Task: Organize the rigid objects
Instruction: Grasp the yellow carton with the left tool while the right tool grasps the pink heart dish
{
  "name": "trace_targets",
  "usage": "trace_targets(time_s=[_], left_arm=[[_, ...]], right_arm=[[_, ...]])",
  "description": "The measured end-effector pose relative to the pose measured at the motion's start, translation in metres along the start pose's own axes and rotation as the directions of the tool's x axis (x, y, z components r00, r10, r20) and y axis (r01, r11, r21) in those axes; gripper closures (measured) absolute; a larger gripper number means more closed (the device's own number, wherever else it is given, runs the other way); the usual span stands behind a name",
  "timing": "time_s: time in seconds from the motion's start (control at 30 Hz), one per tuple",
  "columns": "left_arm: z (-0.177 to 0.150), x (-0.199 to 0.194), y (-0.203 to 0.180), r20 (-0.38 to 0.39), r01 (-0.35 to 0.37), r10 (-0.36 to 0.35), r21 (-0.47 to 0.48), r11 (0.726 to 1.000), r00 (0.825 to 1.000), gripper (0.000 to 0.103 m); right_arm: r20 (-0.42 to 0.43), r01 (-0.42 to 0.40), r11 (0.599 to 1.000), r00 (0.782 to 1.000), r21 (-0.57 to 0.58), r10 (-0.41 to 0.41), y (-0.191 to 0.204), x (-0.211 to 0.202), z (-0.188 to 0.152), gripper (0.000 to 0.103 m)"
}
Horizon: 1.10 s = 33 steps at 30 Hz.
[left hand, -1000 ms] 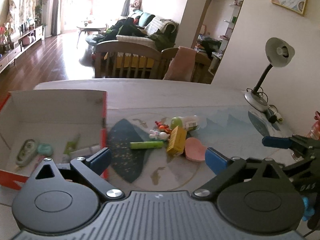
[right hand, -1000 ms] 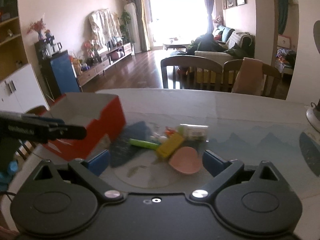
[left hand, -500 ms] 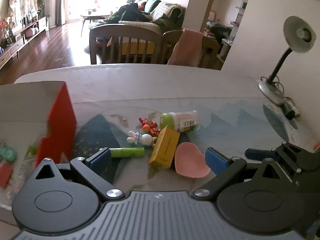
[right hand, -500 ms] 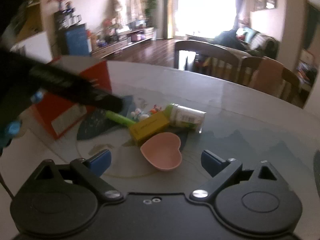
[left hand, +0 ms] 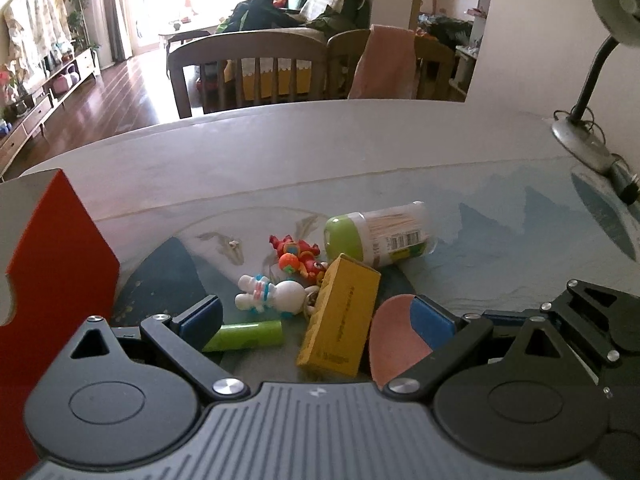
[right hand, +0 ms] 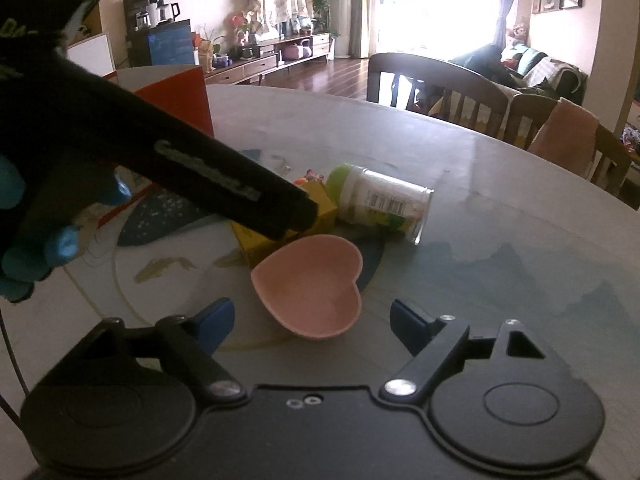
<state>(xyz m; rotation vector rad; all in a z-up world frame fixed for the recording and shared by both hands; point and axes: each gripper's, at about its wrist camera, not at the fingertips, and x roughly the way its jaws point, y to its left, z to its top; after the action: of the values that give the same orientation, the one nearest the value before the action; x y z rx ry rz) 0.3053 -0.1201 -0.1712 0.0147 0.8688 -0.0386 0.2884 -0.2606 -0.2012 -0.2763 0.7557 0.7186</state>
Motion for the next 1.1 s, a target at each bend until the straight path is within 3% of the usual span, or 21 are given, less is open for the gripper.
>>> trace_targets(time_s=[0.2,0.27,0.4,0.47,0.63,0.83,1.1], left_arm=[[0.001,0.014,0.000,-0.004,-0.034,0.035,0.027,0.999,0.999,0.006],[0.002,0.017,-0.001,-0.008,-0.037,0.037,0.037,0.999,0.999,0.017],[0.001,0.018,-0.004,0.001,-0.036,0.036,0.063,0.997,0.999,0.023],[0.001,0.018,-0.007,0.009,-0.025,0.025,0.086,0.996,1.000,0.037],[-0.001,0.017,-0.018,0.027,-0.016,0.012,0.150,0.989,1.000,0.055],[0.000,0.017,-0.013,0.019,0.031,-0.033,0.106,0.994,0.999,0.070],[0.005,0.011,-0.007,0.004,0.061,-0.062,0.053,0.997,0.998,0.074]], right_arm=[[0.010,-0.012,1.000,1.000,-0.001,0.012,-0.003,0.008,0.002,0.025],[0.011,-0.018,1.000,1.000,-0.002,0.018,-0.003,0.009,0.001,0.028],[0.016,-0.022,1.000,1.000,-0.013,0.022,0.000,0.011,0.001,0.032],[0.018,-0.020,1.000,1.000,-0.017,0.020,0.002,0.012,0.000,0.035],[0.014,-0.024,1.000,1.000,-0.011,0.024,0.003,0.010,-0.001,0.047],[0.025,-0.010,1.000,1.000,-0.002,0.010,0.004,0.009,-0.001,0.047],[0.036,0.013,1.000,0.999,0.012,-0.014,0.005,-0.003,-0.003,0.047]])
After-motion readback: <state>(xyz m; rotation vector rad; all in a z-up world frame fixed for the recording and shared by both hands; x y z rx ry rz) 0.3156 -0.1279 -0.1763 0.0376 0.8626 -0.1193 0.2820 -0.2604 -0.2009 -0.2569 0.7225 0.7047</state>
